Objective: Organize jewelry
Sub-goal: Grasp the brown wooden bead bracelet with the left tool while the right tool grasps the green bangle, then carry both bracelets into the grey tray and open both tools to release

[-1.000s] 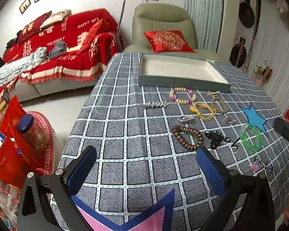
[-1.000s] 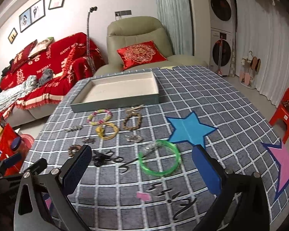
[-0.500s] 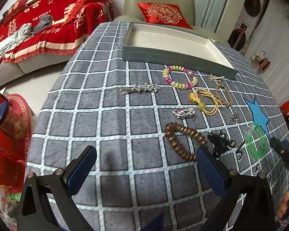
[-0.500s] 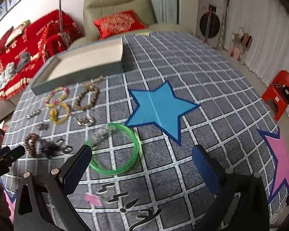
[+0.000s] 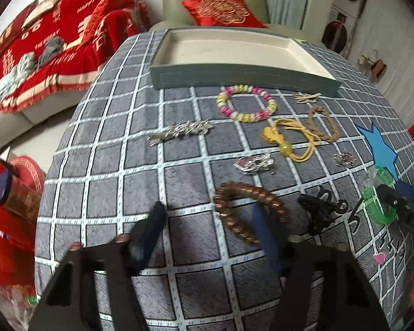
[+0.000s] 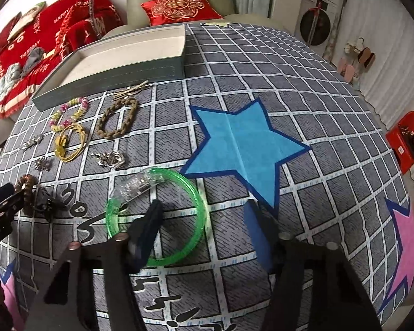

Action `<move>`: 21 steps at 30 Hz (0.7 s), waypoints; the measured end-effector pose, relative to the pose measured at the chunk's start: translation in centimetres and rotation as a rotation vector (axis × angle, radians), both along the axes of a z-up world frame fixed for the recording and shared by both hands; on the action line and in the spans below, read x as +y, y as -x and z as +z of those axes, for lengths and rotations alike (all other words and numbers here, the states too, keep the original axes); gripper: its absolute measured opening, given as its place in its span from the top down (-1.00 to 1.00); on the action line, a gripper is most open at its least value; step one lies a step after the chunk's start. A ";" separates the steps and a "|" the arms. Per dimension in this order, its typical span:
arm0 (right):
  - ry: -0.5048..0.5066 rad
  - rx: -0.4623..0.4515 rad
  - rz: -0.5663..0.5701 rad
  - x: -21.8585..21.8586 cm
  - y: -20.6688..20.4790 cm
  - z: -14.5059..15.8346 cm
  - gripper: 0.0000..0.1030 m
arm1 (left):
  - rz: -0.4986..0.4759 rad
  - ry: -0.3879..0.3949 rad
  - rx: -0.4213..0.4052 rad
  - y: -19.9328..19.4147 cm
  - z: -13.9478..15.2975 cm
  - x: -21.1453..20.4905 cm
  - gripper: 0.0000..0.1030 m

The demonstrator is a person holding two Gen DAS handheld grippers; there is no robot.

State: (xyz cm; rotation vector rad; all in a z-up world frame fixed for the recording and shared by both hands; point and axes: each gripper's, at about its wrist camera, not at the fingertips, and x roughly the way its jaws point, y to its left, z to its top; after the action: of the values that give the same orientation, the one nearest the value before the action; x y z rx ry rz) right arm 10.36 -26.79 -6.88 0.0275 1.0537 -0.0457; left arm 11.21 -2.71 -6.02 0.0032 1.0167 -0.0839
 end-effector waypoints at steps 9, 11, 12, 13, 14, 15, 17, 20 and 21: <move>-0.042 0.011 0.014 0.3 -0.3 0.6 0.85 | -0.064 0.125 0.010 -0.2 1.0 0.3 0.46; -0.071 0.008 0.017 0.1 -0.4 0.9 0.85 | -0.073 0.135 -0.004 0.0 1.7 0.4 0.46; -0.092 0.005 0.017 -0.1 -0.5 1.1 0.85 | -0.076 0.140 -0.009 0.0 2.1 0.5 0.46; -0.114 0.002 0.018 -0.2 -0.6 1.4 0.85 | -0.078 0.146 -0.013 0.0 2.5 0.5 0.46; -0.137 -0.004 0.017 -0.4 -0.8 1.8 0.85 | -0.078 0.156 -0.017 -0.1 3.0 0.7 0.46; -0.149 -0.010 0.017 -0.5 -1.1 2.2 0.85 | -0.077 0.167 -0.021 -0.3 3.6 0.8 0.46; -0.176 -0.027 0.023 -0.7 -1.8 3.4 0.85 | -0.076 0.178 -0.035 -0.8 4.7 1.1 0.46; -0.206 -0.051 0.046 -0.7 -3.3 5.5 0.85 | -0.083 0.199 -0.058 -1.9 6.9 1.5 0.46; -0.206 -0.062 0.059 -0.5 -4.1 6.4 0.85 | -0.087 0.203 -0.066 -2.4 7.5 1.6 0.46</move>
State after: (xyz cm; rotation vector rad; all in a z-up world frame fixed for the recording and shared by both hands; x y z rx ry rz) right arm 14.46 -27.33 -0.47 0.1832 0.9931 0.1170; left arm 13.58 -1.16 1.48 -0.1345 0.9381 -0.2647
